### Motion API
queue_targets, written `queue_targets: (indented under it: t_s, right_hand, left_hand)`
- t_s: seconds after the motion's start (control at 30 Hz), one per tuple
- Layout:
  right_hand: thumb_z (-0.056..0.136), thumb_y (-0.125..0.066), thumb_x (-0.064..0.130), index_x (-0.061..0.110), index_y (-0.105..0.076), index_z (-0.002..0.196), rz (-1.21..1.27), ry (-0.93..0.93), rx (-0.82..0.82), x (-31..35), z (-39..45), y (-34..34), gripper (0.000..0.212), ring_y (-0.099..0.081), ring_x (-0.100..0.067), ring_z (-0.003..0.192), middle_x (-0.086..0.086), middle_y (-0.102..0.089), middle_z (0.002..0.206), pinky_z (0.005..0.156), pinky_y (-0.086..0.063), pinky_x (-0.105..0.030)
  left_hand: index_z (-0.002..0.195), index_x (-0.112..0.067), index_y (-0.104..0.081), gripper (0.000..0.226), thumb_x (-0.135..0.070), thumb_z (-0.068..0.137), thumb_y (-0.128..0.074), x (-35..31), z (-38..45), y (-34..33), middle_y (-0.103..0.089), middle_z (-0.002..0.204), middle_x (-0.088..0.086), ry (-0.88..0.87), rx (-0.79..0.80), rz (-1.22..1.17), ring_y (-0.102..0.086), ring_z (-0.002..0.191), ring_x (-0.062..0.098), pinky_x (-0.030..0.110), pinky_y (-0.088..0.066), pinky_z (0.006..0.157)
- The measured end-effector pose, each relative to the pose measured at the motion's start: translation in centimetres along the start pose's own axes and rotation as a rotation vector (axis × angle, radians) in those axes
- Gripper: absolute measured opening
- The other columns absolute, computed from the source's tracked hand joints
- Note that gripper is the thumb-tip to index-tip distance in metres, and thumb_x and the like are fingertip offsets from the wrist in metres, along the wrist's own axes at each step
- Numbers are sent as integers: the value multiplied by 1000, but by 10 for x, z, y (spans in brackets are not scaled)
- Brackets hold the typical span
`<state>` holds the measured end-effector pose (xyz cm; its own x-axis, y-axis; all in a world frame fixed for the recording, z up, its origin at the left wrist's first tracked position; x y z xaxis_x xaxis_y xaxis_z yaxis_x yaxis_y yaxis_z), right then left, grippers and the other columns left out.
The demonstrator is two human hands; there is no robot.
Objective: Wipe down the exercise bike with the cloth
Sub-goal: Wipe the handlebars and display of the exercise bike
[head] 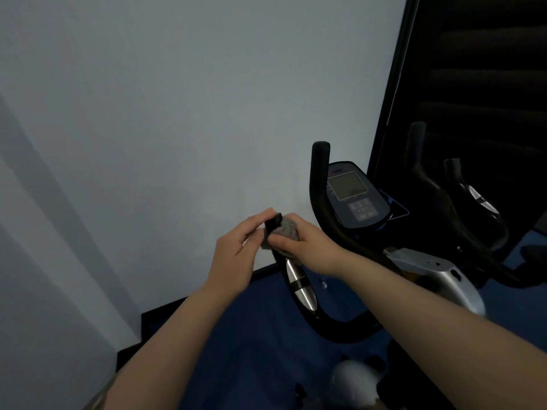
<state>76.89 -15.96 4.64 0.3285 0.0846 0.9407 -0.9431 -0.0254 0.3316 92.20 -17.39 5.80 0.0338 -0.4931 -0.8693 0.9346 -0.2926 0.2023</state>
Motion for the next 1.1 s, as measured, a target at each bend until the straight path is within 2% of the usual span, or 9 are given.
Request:
queue_targets:
  t_s: [0.1, 0.27, 0.4, 0.6, 0.67, 0.77, 0.83, 0.97, 1.1]
  right_hand:
    - [88, -69, 37, 27, -59, 108, 107, 0, -132, -22, -14, -9, 24, -66, -3, 92, 9, -69, 97, 77, -50, -17]
    - [90, -69, 31, 17, -58, 110, 74, 3, -12, -1, 4, 3, 26, -65, -5, 85, 9, -67, 89, 79, -53, -26]
    - [86, -72, 35, 27, -59, 108, 130, 15, -165, -20, -12, -9, 27, -67, 2, 87, 12, -71, 92, 74, -50, -15]
    - [88, -72, 32, 17, -55, 114, 37, 59, -47, 9, 4, 0, 35, -69, -14, 94, 1, -71, 97, 86, -56, -35]
    - [89, -70, 32, 21, -54, 116, 83, 55, -122, -6, -5, -8, 33, -68, -8, 95, 5, -71, 99, 85, -55, -30]
    - [88, -69, 38, 28, -55, 108, -15, 19, -93, -9, -11, -4, 26, -64, 9, 82, 24, -70, 86, 67, -46, -7]
    - [88, -70, 37, 22, -56, 109, -49, 33, -30, 6, -1, 3, 29, -65, 6, 79, 19, -70, 83, 67, -48, -10]
    - [89, -70, 29, 19, -54, 115, 60, 98, -129, 3, -1, -5, 32, -67, -11, 95, 2, -70, 101, 85, -56, -30]
    - [89, -69, 36, 26, -56, 110, 8, -37, -2, -7, -6, 1, 27, -66, 6, 87, 11, -70, 94, 78, -50, -16]
  left_hand:
    - [123, -32, -65, 41, -3, 100, -47, 0, -1, -2, -63, 129, -17, 17, -9, -3, -55, 125, 2, 30, -43, 108]
    - [124, -27, -66, 37, -6, 98, -50, -1, 1, -2, -65, 126, -14, 39, -9, 9, -57, 122, 5, 36, -44, 107]
    - [125, -31, -65, 37, -11, 97, -50, -3, -1, -3, -63, 129, -18, 41, 9, 18, -55, 125, 5, 43, -41, 110]
    - [122, -29, -66, 38, -3, 99, -51, -3, 0, 1, -65, 127, -12, 41, -6, -14, -57, 121, 6, 29, -45, 106]
    - [122, -28, -66, 38, -2, 99, -50, -4, -1, -1, -65, 127, -12, 36, 0, -22, -57, 121, 5, 21, -45, 102]
    - [121, -28, -66, 38, -2, 99, -50, -6, 0, -3, -65, 126, -16, 33, -10, -7, -56, 122, 1, 18, -42, 103]
    - [121, -24, -67, 35, -3, 99, -50, -6, 1, 0, -65, 125, -14, 31, -23, -9, -57, 120, 2, 18, -44, 101]
    - [124, -20, -66, 34, -4, 100, -48, -4, -3, -2, -67, 124, -12, 11, -11, -10, -59, 118, 3, 14, -46, 95]
    - [121, -29, -66, 36, -6, 101, -47, -7, 0, -2, -65, 123, -22, 8, -10, -8, -58, 117, -3, 8, -42, 93]
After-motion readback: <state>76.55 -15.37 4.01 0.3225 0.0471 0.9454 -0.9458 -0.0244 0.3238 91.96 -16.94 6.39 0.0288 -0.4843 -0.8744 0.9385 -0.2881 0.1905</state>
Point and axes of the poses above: each hand's wrist, its own z-axis towards the middle knuckle, its own y-axis out of the back of the hand, x = y × z, the point moved 4 cm from there along z, towards the middle knuckle
